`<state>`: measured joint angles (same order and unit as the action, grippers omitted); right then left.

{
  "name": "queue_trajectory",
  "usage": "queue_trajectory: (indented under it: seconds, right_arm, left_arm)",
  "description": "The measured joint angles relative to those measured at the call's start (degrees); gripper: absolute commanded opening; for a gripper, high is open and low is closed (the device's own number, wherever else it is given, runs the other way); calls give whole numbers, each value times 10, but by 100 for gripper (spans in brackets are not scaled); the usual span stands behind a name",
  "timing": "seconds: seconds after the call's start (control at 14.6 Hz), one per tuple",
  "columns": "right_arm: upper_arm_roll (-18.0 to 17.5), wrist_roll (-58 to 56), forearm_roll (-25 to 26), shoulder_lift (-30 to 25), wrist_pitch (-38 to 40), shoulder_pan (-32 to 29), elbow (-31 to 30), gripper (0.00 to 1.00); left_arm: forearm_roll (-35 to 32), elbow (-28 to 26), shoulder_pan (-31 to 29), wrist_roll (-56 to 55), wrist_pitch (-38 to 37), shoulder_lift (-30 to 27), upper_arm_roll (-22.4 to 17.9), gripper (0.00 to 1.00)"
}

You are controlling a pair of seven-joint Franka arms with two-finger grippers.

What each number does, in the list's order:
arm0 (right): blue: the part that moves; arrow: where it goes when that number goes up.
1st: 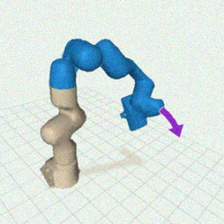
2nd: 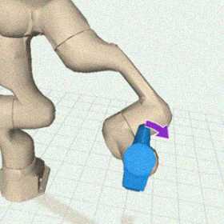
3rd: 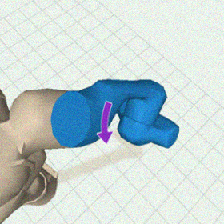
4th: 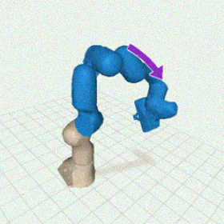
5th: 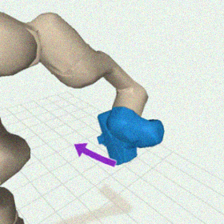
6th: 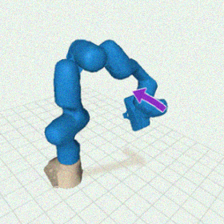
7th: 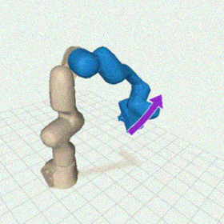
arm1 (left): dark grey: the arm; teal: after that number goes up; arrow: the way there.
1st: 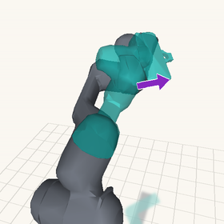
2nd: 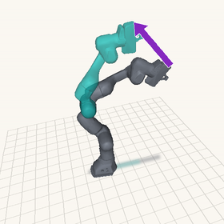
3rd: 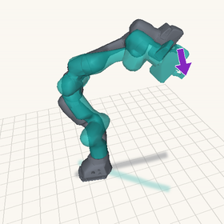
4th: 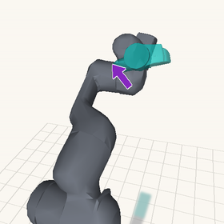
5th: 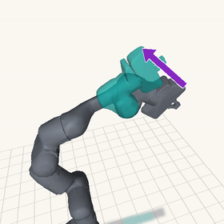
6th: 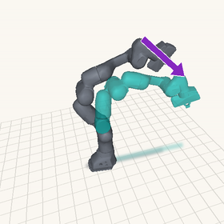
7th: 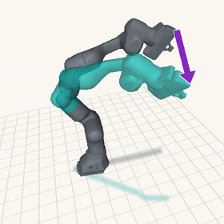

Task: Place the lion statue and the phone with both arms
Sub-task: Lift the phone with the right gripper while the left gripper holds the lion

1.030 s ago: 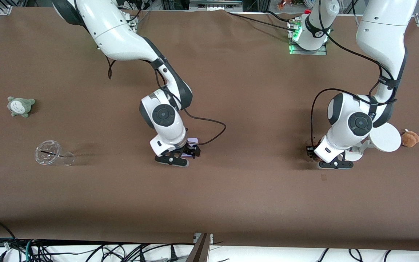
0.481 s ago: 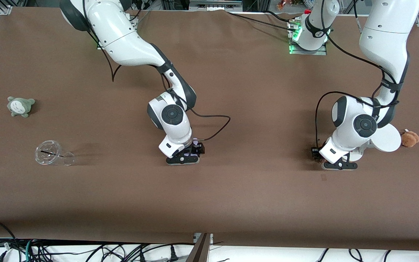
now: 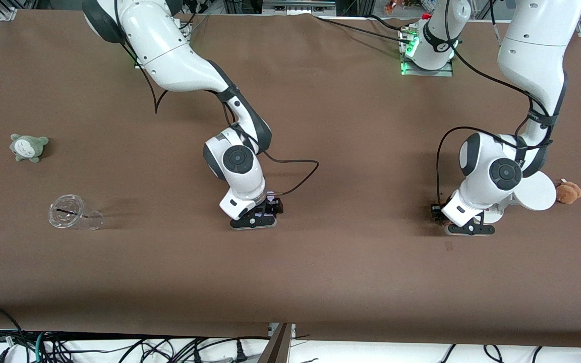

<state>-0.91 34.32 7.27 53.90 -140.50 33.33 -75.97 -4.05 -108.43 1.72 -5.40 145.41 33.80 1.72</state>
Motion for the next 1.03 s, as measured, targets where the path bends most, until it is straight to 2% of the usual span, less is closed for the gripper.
queue_trajectory:
  seconds: [0.48, 0.55, 0.69, 0.76, 0.82, 0.96, 1.03]
  right_arm:
    - [-1, 0, 0, 9, 0, 1, 0, 100]
    - [-1, 0, -1, 9, 0, 1, 0, 89]
    - [-1, 5, -17, 9, 0, 1, 0, 54]
    - [0, 11, -26, 6, 1, 1, 2, 42]
    - [0, 15, -32, 7, 1, 1, 3, 40]
    - [0, 18, -38, 8, 0, 0, 3, 25]
    - [1, 18, -42, 8, 0, 0, 3, 25]
  left_arm:
    - [0, 0, 1, -8, 0, 0, 4, 0]
    - [0, 0, 2, -10, 0, 0, 4, 0]
    - [0, 0, 2, -10, 0, 0, 6, 3]
    - [0, 0, 2, -11, 0, 0, 6, 42]
    - [0, 0, 2, -11, 0, 0, 6, 99]
    - [0, 0, 3, -11, 0, 2, 6, 100]
    - [0, 0, 3, -11, 1, 4, 6, 100]
